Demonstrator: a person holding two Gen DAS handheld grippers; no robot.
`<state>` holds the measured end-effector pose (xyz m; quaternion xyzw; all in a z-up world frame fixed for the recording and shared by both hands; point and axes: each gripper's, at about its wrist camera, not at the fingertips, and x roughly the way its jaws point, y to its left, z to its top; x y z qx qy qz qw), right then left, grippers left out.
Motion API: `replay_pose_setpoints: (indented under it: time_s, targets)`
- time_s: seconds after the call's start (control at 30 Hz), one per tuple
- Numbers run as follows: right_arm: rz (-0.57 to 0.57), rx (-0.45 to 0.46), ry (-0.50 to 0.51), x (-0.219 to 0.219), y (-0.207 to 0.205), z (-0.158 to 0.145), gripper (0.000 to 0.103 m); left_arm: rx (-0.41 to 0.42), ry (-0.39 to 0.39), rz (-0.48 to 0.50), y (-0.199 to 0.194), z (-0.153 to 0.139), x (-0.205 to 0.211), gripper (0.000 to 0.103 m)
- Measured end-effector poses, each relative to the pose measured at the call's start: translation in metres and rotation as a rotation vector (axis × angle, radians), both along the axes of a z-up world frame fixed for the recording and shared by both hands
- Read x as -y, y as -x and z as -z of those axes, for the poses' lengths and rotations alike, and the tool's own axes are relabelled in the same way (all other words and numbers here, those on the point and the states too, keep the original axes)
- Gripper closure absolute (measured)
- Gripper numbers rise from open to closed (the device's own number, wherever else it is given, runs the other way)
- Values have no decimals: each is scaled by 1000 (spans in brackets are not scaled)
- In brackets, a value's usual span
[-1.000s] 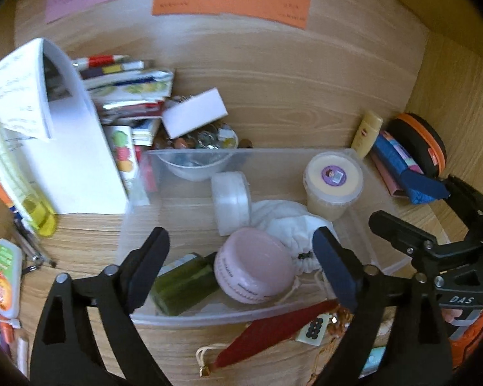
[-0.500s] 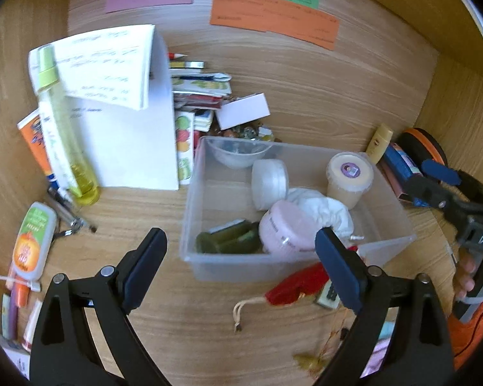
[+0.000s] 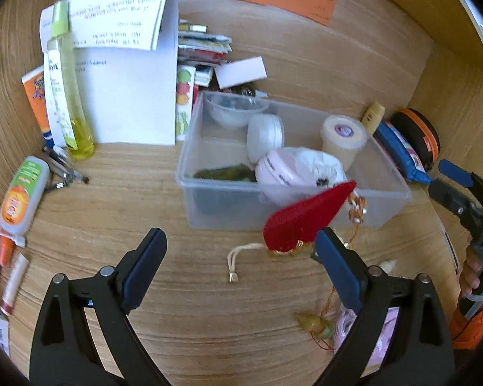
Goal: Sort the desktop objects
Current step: 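Grasp the red cloth pouch with the left gripper while the right grasps the white seashell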
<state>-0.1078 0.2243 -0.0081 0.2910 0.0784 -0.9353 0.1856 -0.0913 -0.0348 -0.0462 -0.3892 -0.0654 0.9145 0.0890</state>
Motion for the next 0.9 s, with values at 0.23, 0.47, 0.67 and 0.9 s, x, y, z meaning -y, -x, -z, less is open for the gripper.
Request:
replay_pose_setpoints:
  time_s: [0.23,0.47,0.67,0.9]
  targets:
    - [16,28,-43,-9,-23,29,6,25,-7,39,2,14,-12,8]
    - [27,115,-39,-20,-25,54,15,43,19,82,12,27,-29,9]
    - [-2,174,-29,-22,-25,66,23,96,-12,79,26,35,-34,24]
    - [-45,233,-50,-14,-23,81,32,124,-39,88,38,41,-45,24]
